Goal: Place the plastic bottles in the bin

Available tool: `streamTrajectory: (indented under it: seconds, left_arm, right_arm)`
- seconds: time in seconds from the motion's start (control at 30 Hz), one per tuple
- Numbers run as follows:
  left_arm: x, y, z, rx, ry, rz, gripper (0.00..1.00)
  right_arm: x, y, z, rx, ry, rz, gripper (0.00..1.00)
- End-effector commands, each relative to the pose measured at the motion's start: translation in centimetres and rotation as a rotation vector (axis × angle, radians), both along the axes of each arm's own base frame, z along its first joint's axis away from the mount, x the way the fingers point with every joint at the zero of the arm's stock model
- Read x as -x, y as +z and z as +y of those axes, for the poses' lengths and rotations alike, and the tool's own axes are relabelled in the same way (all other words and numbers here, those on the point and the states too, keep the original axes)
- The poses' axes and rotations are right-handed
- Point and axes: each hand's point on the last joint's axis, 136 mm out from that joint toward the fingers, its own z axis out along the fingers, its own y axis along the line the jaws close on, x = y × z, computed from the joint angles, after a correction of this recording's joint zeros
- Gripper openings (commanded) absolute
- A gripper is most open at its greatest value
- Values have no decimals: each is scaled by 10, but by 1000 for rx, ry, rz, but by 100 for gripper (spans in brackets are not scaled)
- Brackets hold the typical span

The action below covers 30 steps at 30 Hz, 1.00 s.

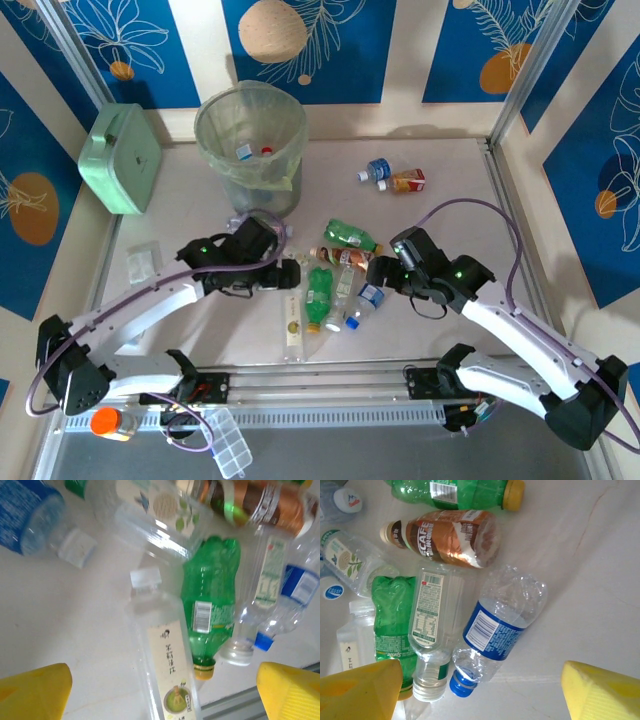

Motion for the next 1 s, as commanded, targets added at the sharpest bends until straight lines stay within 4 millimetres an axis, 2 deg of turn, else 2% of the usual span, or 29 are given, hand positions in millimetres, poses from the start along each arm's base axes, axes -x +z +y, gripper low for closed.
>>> streamTrajectory:
  seconds: [0.0, 0.3, 0.53, 0.73, 0.97]
  left_arm:
    - [17, -30, -1, -49, -2, 98, 97]
    - [31, -76, -16, -91, -37, 262, 98]
    - [33, -99, -28, -94, -76, 313, 97]
    - [34, -112, -18, -192, -80, 315, 91]
    - [35, -120, 5, -298, -75, 295, 72]
  right_arm:
    - [-3, 8, -6, -17, -70, -30, 83]
    - [0, 6, -10, -64, -99, -62, 83]
    - [9, 5, -19, -72, -86, -94, 84]
    - [14, 3, -24, -81, -85, -104, 84]
    - [16, 3, -27, -96, -86, -114, 83]
